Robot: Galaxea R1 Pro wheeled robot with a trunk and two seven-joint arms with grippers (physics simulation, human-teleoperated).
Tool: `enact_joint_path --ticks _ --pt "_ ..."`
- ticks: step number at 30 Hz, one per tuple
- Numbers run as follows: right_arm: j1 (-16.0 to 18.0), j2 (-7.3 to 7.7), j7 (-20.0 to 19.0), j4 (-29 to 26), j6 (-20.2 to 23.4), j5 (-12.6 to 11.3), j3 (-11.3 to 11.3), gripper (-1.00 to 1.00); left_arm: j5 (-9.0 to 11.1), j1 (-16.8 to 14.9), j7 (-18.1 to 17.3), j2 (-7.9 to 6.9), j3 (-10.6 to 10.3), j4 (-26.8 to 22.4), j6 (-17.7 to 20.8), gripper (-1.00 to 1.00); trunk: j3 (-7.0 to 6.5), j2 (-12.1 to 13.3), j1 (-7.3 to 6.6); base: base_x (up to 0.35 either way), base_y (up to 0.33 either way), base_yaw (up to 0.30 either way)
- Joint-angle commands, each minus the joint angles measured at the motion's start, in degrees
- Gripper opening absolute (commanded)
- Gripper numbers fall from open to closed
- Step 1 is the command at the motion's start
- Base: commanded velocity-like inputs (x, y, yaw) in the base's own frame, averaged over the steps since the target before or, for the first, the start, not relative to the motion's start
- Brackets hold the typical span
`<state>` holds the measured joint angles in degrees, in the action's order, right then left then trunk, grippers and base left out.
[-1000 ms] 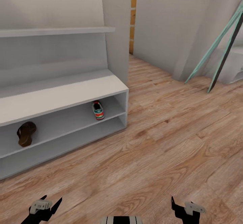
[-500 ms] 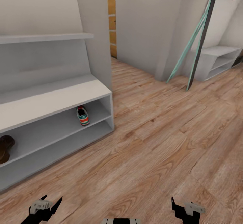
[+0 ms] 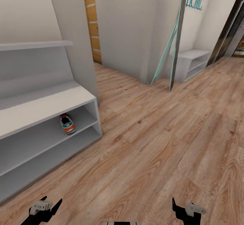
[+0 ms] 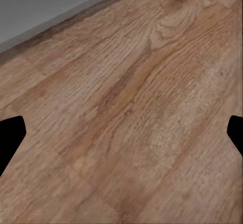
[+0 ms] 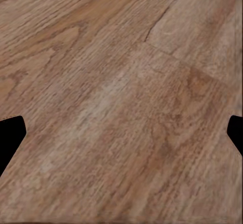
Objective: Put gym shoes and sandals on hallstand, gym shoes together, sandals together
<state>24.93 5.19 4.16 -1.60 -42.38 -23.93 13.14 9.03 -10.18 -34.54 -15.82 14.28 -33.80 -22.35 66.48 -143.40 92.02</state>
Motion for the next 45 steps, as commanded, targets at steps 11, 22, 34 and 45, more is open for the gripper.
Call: enact_joint_path --ticks 11,22,34,45 --pt "0.03 -0.01 0.43 0.01 -0.07 -0.07 0.49 1.0 0.38 -0.02 -0.53 0.0 0.07 0.09 0.12 1.0 -1.3 0.06 -0.17 0.0 0.0 -0.296" --pt "0.03 -0.09 0.41 0.01 -0.07 -0.07 0.54 1.0 0.38 -0.02 -0.53 0.09 0.05 0.17 0.12 1.0 -1.97 0.1 -0.24 0.0 0.0 -0.299" --pt "0.03 -0.09 0.41 0.01 -0.07 -0.07 0.57 1.0 0.38 -0.02 -0.53 0.09 0.05 0.22 0.12 1.0 -1.97 0.1 -0.24 0.0 0.0 -0.3" --pt "0.03 -0.18 0.41 0.01 -0.07 -0.04 0.57 1.0 0.4 -0.02 -0.53 0.09 0.05 0.31 0.13 1.0 -1.97 0.1 -0.24 0.0 0.0 -0.3"
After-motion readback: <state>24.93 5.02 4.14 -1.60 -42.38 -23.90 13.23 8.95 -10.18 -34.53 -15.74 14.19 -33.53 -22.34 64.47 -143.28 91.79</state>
